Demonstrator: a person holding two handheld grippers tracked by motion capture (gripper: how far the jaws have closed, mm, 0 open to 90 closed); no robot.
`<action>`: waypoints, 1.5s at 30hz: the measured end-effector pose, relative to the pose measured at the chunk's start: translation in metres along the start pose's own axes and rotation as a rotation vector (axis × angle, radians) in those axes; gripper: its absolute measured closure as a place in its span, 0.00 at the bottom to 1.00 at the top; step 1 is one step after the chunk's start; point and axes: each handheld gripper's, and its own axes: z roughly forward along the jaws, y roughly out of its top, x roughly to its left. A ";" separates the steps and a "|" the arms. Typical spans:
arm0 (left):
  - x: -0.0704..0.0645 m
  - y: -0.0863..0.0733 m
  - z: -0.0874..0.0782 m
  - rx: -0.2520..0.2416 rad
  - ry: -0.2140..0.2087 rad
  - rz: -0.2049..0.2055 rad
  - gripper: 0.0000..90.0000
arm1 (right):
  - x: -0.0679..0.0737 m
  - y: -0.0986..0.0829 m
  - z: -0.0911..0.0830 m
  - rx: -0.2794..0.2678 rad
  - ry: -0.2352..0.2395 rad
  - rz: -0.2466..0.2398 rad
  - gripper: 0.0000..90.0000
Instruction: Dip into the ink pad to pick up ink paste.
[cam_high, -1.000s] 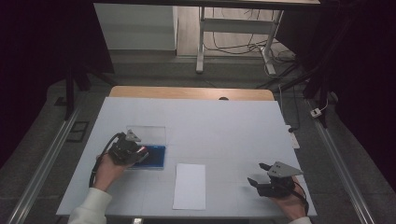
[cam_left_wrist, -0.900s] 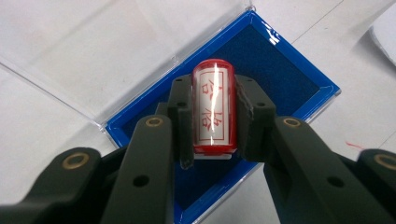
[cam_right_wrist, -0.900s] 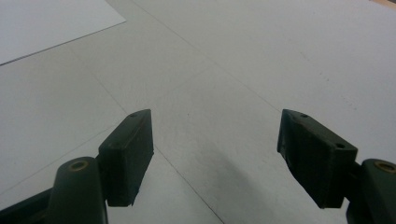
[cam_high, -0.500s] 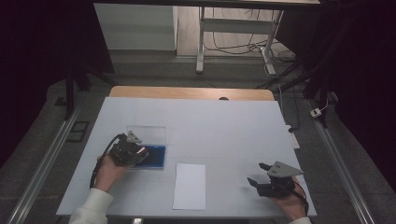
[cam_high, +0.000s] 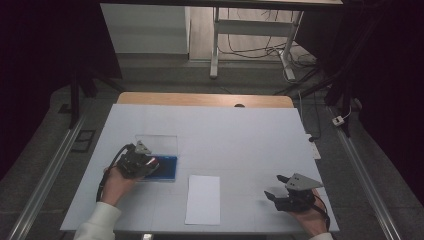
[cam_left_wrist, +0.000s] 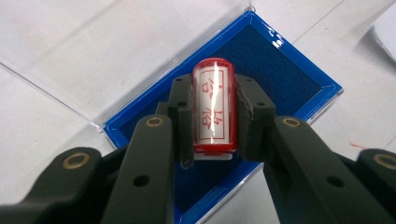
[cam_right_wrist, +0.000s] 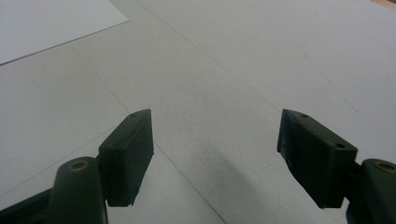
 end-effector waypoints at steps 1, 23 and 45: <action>0.000 0.000 0.000 -0.002 -0.003 -0.002 0.79 | 0.000 0.000 0.000 -0.001 0.004 0.001 0.29; 0.008 0.000 -0.026 -0.159 -0.056 -0.047 0.78 | -0.001 0.001 -0.001 -0.007 0.007 0.004 0.29; 0.009 0.000 -0.062 -0.306 -0.156 -0.064 0.78 | -0.002 0.000 -0.003 -0.012 0.000 0.012 0.29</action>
